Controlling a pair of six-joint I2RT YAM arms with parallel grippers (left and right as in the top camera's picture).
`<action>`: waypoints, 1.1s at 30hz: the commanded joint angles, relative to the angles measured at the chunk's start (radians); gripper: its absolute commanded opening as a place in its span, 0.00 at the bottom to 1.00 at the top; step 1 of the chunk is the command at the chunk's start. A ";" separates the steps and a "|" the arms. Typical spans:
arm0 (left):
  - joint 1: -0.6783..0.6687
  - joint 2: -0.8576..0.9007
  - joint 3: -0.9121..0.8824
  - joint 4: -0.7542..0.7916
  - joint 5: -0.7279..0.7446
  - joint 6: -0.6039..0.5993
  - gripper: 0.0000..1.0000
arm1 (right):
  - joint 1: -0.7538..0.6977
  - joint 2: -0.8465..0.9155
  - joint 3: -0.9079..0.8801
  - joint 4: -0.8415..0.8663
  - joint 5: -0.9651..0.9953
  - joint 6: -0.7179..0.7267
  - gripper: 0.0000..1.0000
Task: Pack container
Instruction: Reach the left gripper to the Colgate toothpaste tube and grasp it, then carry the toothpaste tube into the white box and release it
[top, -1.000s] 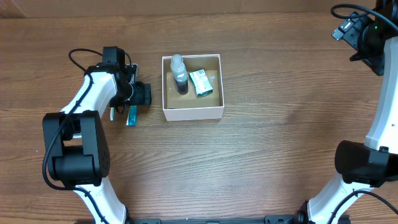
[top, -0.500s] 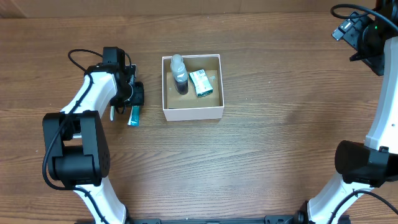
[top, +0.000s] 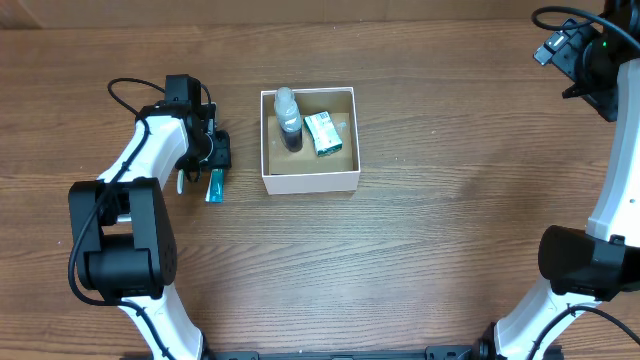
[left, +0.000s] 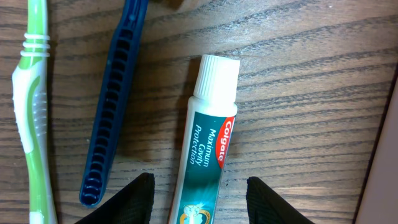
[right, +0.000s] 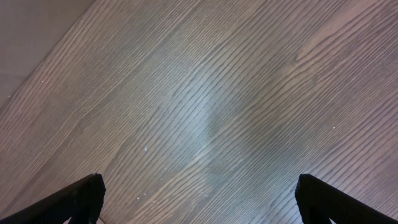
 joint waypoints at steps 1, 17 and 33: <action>0.000 0.018 -0.006 0.004 -0.006 -0.010 0.48 | -0.003 -0.010 0.004 0.004 0.006 0.007 1.00; -0.011 0.053 -0.006 0.008 -0.006 -0.046 0.25 | -0.003 -0.010 0.004 0.004 0.006 0.007 1.00; -0.010 0.052 0.417 -0.381 0.044 -0.053 0.05 | -0.003 -0.010 0.004 0.004 0.006 0.007 1.00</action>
